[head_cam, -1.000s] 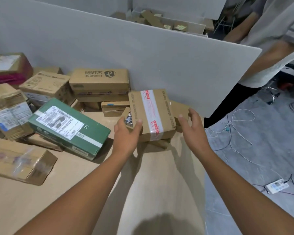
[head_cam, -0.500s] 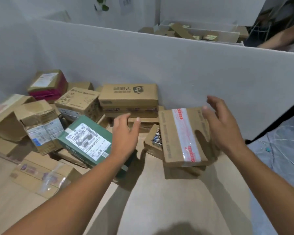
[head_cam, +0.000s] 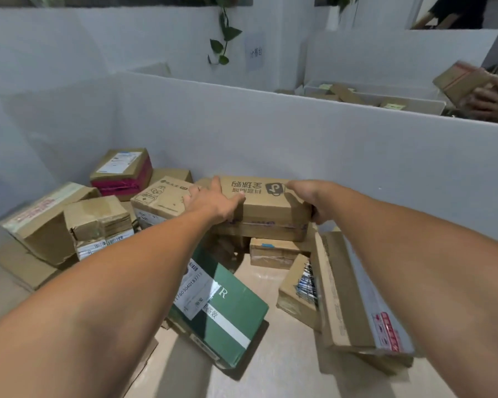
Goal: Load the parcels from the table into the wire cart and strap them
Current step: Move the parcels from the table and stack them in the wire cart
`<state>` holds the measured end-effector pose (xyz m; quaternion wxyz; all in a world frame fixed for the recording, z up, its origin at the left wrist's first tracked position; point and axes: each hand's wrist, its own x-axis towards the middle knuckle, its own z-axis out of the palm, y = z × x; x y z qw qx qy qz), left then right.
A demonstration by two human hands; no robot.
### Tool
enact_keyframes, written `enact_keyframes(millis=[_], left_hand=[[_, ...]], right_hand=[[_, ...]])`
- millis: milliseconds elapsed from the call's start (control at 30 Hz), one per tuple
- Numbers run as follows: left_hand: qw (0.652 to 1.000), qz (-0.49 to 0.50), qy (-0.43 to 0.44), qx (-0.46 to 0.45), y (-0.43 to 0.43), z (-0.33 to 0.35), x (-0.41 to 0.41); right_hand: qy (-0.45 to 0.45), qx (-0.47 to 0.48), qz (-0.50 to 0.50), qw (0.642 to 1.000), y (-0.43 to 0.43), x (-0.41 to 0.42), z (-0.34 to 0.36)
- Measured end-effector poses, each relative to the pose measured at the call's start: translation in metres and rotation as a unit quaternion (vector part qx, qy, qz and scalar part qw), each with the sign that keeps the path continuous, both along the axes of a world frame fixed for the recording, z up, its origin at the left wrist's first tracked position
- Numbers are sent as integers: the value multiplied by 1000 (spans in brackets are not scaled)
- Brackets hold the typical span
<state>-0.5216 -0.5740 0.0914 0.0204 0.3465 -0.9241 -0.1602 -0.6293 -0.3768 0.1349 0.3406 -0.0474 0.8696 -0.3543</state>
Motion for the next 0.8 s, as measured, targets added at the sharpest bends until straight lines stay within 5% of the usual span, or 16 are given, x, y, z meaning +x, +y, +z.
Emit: enact_keyframes(millis=[167, 267, 500, 633, 800], left_hand=[[993, 63, 69, 76, 9, 8, -2], [971, 69, 187, 131, 17, 28, 12], [819, 35, 503, 273, 41, 63, 174], [794, 123, 569, 174, 55, 24, 338], [802, 304, 495, 137, 95, -12, 557]], right_hand=[[-31, -73, -52, 995, -3, 0, -4], [7, -121, -56, 991, 7, 14, 16], [313, -261, -74, 910, 69, 164, 44], [244, -351, -16, 904, 63, 290, 10], [86, -347, 110, 928, 39, 441, -37]])
